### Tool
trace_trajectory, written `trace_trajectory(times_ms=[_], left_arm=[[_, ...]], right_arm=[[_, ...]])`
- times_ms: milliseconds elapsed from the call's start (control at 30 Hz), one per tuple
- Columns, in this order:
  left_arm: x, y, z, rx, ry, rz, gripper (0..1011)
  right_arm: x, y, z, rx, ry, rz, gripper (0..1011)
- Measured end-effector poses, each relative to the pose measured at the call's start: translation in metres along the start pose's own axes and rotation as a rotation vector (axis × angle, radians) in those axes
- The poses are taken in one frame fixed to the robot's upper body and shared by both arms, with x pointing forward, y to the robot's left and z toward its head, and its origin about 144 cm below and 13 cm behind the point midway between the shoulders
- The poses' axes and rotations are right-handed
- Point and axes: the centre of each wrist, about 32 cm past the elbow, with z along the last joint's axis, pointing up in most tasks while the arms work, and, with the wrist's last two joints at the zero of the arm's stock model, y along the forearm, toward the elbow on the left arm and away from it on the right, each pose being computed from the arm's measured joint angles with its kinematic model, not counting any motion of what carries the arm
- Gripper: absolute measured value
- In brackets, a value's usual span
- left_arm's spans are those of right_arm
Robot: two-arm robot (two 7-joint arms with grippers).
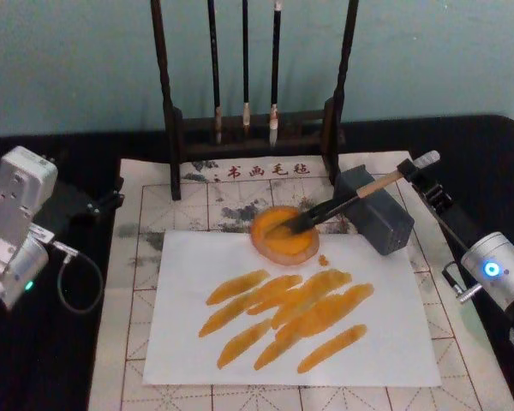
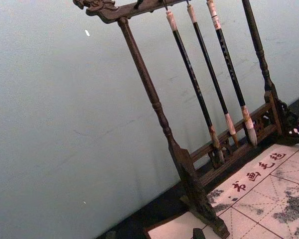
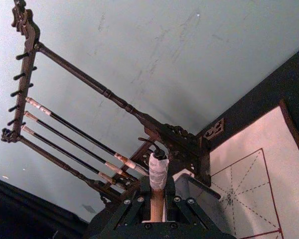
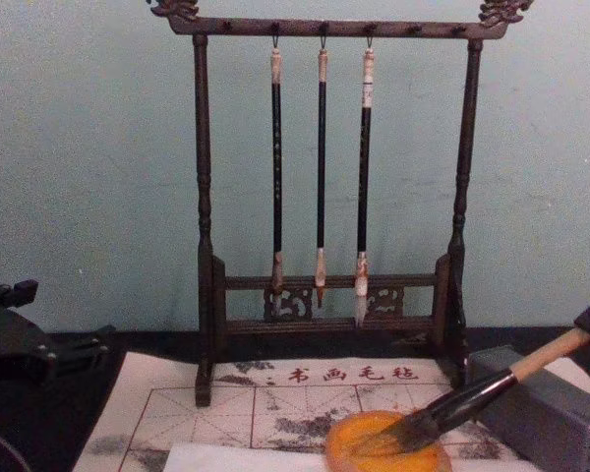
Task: Pick up the brush from the inkstone, write on the paper, then place the brush back to its original position.
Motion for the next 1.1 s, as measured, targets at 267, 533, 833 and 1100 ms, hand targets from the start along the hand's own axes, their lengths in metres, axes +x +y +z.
trace_trajectory(times_ms=[267, 533, 833, 1100], left_arm=[[0.0000, 0.0000, 0.0000, 0.000, 0.000, 0.000, 1001], [0.0000, 0.0000, 0.0000, 0.000, 0.000, 0.000, 1001], [0.0000, 0.0000, 0.0000, 0.000, 0.000, 0.000, 1001], [0.0000, 0.0000, 0.0000, 0.000, 0.000, 0.000, 1001]], right_arm=[[-0.0002, 0.0001, -0.0001, 0.000, -0.001, 0.001, 183], [-0.0002, 0.0001, -0.0002, -0.001, -0.002, 0.001, 334], [-0.0002, 0.0001, -0.0001, 0.000, -0.002, 0.001, 603], [-0.0002, 0.0001, -0.0001, 0.000, -0.001, 0.001, 843]])
